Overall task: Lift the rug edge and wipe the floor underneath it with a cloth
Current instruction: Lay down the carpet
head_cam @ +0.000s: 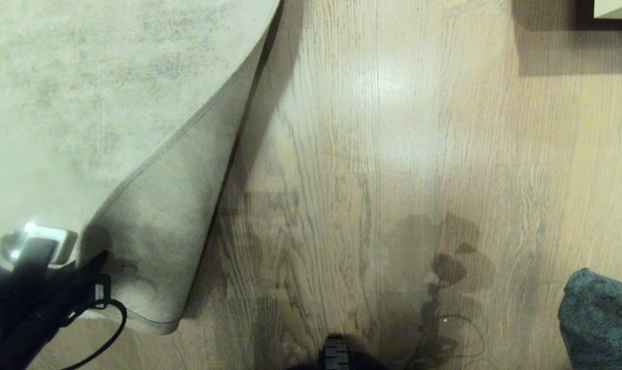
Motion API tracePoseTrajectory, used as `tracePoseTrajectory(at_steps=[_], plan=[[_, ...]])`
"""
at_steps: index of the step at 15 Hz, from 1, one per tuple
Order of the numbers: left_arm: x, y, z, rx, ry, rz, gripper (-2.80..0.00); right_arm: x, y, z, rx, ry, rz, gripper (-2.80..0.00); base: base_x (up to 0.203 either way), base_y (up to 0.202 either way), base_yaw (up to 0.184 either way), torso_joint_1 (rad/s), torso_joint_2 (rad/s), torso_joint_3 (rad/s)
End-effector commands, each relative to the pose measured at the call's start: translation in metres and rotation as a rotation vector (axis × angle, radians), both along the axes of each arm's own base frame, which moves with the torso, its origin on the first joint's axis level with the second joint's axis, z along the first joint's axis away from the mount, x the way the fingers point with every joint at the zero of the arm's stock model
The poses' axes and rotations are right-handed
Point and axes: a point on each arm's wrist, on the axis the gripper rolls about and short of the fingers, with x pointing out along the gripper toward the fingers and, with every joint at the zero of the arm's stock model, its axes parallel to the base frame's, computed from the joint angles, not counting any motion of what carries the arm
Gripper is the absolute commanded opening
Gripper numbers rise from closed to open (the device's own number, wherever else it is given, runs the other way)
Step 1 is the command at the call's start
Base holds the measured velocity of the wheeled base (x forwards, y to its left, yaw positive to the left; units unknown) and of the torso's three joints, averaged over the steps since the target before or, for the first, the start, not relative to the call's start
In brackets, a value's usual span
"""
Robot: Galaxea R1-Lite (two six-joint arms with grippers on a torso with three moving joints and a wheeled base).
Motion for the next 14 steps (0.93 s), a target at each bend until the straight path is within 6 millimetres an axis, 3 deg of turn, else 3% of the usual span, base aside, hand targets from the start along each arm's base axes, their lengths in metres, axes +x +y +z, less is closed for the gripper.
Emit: tracePoseTrajectory(at_steps=[1, 14], plan=[[0.0004, 0.0000, 0.0060, 0.009, -0.054, 0.001, -2.80, 0.0002, 0.0000, 0.0001, 0.000, 0.002, 0.000, -2.80, 0.000, 0.000, 0.000, 0.000, 0.00, 0.000], [-0.0032, -0.0028, 0.0137, 0.001, -0.096, -0.011, -2.80, 0.0001, 0.0000, 0.0001, 0.001, 0.001, 0.000, -2.80, 0.000, 0.000, 0.000, 0.000, 0.00, 0.000]])
